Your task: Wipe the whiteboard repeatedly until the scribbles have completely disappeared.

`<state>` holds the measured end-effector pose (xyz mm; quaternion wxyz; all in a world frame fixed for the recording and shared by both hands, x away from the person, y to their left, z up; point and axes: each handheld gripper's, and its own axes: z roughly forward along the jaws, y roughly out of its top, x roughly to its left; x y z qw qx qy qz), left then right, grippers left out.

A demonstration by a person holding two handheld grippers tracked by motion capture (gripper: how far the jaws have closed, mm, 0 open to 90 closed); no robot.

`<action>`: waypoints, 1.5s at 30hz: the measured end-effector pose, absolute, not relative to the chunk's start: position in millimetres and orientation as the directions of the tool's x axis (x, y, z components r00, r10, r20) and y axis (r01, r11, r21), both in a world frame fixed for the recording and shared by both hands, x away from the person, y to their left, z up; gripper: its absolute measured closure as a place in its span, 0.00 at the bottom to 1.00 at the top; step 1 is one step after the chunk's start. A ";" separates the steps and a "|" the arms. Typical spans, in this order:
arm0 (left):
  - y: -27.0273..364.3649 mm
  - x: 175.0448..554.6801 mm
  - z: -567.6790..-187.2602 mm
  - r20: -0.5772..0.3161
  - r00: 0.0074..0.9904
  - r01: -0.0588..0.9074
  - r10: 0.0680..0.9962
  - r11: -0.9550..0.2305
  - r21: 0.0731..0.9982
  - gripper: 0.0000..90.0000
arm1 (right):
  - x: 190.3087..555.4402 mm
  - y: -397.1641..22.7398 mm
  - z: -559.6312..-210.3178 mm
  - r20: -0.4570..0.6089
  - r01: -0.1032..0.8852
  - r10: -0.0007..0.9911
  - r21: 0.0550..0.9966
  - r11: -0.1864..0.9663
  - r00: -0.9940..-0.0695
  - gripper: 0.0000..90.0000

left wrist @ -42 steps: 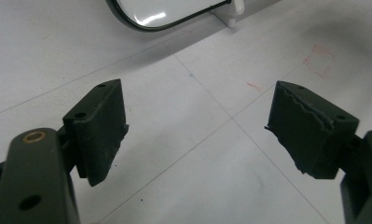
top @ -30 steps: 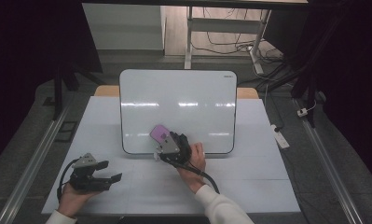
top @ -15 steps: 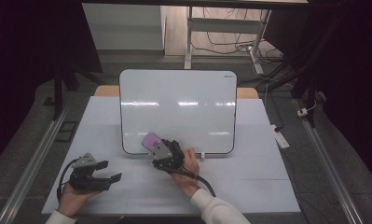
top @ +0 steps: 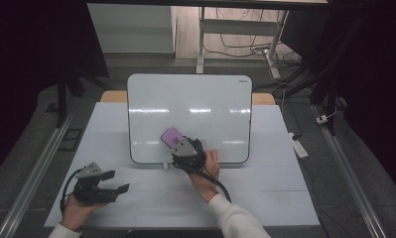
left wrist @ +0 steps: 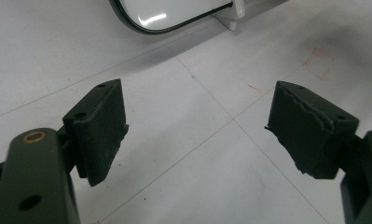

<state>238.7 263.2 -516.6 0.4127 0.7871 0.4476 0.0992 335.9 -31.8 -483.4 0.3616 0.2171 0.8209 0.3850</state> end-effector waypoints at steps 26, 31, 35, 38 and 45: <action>262.0 239.1 -516.2 -0.212 0.582 0.621 0.785 -0.261 0.739 0.22 | 351.1 -51.8 -466.5 -0.403 0.120 0.718 0.822 0.556 -0.567 0.45; 261.5 239.0 -516.2 -0.210 0.583 0.620 0.785 -0.262 0.739 0.22 | 341.9 -21.8 -476.2 -0.426 0.087 0.653 0.794 0.602 -0.626 0.45; 262.9 238.8 -516.2 -0.209 0.583 0.619 0.785 -0.262 0.740 0.22 | 330.7 8.4 -489.1 -0.442 0.053 0.583 0.765 0.642 -0.681 0.45; 264.7 238.8 -516.2 -0.212 0.581 0.620 0.786 -0.258 0.741 0.22 | 325.9 16.4 -494.0 -0.477 0.025 0.557 0.744 0.668 -0.680 0.45; 264.5 239.2 -516.2 -0.211 0.580 0.620 0.787 -0.258 0.741 0.22 | 337.9 -26.7 -478.7 -0.444 0.092 0.627 0.766 0.636 -0.640 0.45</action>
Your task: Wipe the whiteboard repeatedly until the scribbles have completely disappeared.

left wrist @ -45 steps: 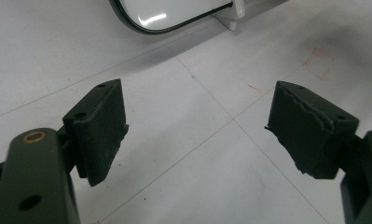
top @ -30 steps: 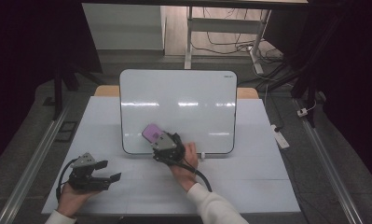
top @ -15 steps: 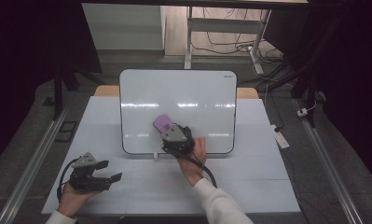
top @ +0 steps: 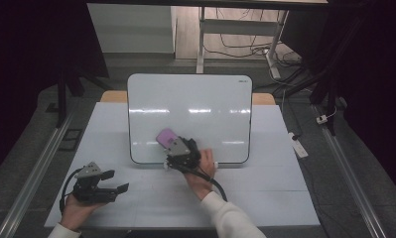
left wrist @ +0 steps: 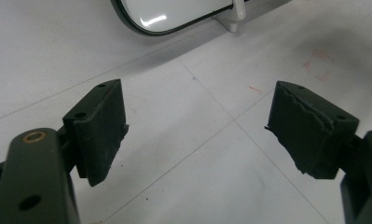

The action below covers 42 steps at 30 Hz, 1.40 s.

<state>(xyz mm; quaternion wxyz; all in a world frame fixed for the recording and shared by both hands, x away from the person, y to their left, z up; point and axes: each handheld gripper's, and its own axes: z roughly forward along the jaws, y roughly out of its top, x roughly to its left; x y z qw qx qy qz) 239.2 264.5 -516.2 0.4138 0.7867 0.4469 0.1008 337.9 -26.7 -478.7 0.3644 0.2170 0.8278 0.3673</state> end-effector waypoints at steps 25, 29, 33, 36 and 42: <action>261.1 241.1 -516.3 -0.213 0.581 0.621 0.786 -0.259 0.740 0.22 | 326.4 -183.4 -460.8 -0.291 0.224 0.786 0.853 0.471 -0.545 0.45; 259.6 241.1 -515.8 -0.212 0.582 0.619 0.785 -0.258 0.742 0.22 | 310.6 -197.1 -465.7 -0.274 0.224 0.752 0.844 0.487 -0.600 0.45; 258.3 241.8 -515.2 -0.211 0.587 0.616 0.781 -0.262 0.743 0.22 | 296.4 -208.2 -469.5 -0.258 0.226 0.723 0.837 0.499 -0.641 0.45; 257.5 241.9 -515.2 -0.211 0.592 0.614 0.778 -0.266 0.743 0.23 | 288.0 -213.4 -469.9 -0.251 0.219 0.697 0.832 0.510 -0.672 0.45; 258.4 241.1 -515.1 -0.209 0.596 0.607 0.775 -0.266 0.749 0.23 | 279.3 -220.3 -472.2 -0.232 0.219 0.667 0.826 0.520 -0.708 0.45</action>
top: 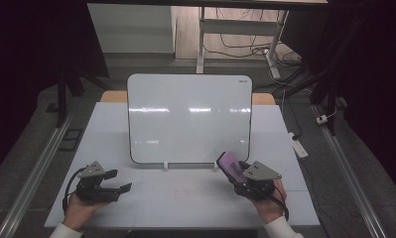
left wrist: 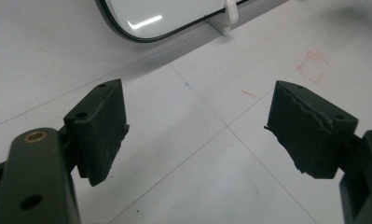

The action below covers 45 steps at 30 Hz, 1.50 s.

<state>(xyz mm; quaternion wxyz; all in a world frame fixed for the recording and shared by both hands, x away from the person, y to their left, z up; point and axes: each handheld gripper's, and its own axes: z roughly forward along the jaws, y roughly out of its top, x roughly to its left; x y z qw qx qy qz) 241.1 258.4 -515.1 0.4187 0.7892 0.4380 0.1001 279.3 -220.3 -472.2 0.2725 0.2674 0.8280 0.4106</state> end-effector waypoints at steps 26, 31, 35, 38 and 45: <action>185.9 268.7 -474.4 -0.167 0.775 0.462 0.610 -0.366 0.808 0.20 | 277.3 -195.2 -475.0 -0.172 0.173 0.508 0.809 0.561 -0.844 0.45; 158.0 276.3 -468.0 -0.153 0.831 0.415 0.534 -0.415 0.809 0.20 | 274.6 -186.8 -475.9 -0.170 0.152 0.465 0.802 0.578 -0.869 0.45; 139.4 283.3 -464.0 -0.155 0.863 0.389 0.481 -0.438 0.810 0.21 | 273.5 -182.7 -477.1 -0.165 0.143 0.444 0.800 0.582 -0.881 0.45; 127.4 290.1 -462.1 -0.174 0.882 0.381 0.439 -0.444 0.811 0.21 | 273.1 -179.7 -477.8 -0.163 0.133 0.425 0.800 0.585 -0.890 0.45; 101.6 296.5 -462.4 -0.182 0.926 0.335 0.331 -0.495 0.802 0.24 | 271.6 -173.9 -478.6 -0.167 0.101 0.380 0.799 0.593 -0.910 0.45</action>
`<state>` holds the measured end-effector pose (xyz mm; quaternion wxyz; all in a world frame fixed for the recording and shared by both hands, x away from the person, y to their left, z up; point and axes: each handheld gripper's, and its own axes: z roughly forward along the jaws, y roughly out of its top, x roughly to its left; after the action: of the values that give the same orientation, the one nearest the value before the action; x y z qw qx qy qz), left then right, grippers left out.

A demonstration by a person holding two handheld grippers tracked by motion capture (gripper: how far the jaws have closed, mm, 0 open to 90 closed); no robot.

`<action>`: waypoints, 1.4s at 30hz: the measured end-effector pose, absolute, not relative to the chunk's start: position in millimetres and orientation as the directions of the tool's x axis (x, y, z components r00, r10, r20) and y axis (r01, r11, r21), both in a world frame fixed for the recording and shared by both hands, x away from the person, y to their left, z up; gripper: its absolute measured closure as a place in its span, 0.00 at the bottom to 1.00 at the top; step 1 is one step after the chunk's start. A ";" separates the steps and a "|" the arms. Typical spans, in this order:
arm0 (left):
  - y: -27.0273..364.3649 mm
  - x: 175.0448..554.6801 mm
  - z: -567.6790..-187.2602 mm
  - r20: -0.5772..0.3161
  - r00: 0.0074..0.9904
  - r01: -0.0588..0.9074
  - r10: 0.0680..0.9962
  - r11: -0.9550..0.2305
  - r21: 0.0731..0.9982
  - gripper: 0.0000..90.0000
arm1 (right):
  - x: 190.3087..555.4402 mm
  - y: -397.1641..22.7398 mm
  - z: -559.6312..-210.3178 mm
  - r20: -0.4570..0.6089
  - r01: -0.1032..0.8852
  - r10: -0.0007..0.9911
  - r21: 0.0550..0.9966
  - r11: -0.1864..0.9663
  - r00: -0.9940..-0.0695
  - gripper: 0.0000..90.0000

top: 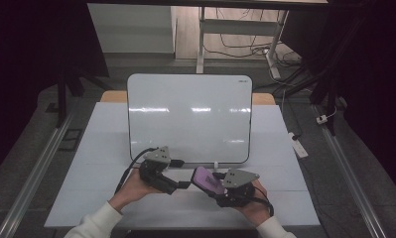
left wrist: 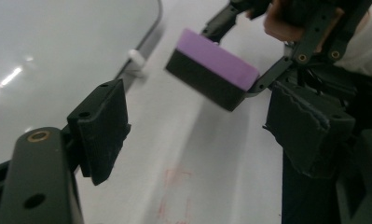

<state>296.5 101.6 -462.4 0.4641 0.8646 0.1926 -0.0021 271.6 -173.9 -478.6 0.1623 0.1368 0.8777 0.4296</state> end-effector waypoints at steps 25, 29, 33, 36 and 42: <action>90.1 295.3 -470.3 -0.216 0.955 0.294 0.203 -0.550 0.782 0.43 | 268.3 -165.1 -482.1 -0.140 0.051 0.259 0.788 0.614 -0.956 0.45; 89.8 295.4 -470.9 -0.216 0.955 0.295 0.204 -0.553 0.779 0.43 | 269.2 -164.7 -482.6 -0.131 0.055 0.254 0.788 0.613 -0.958 0.45; 90.1 294.6 -470.8 -0.208 0.955 0.292 0.211 -0.549 0.783 0.46 | 270.4 -164.2 -483.2 -0.129 0.059 0.255 0.784 0.617 -0.958 0.44; 92.0 295.5 -469.9 -0.214 0.949 0.307 0.232 -0.528 0.792 0.47 | 272.5 -164.7 -482.3 -0.109 0.082 0.275 0.795 0.601 -0.955 0.43; 100.3 302.2 -471.5 -0.250 0.913 0.385 0.323 -0.471 0.794 0.47 | 271.2 -175.3 -475.6 -0.122 0.107 0.373 0.836 0.539 -0.920 0.38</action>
<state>302.2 100.3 -471.5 0.4710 0.8570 0.2065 -0.0325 271.2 -175.3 -475.6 0.1445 0.1387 0.8651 0.4599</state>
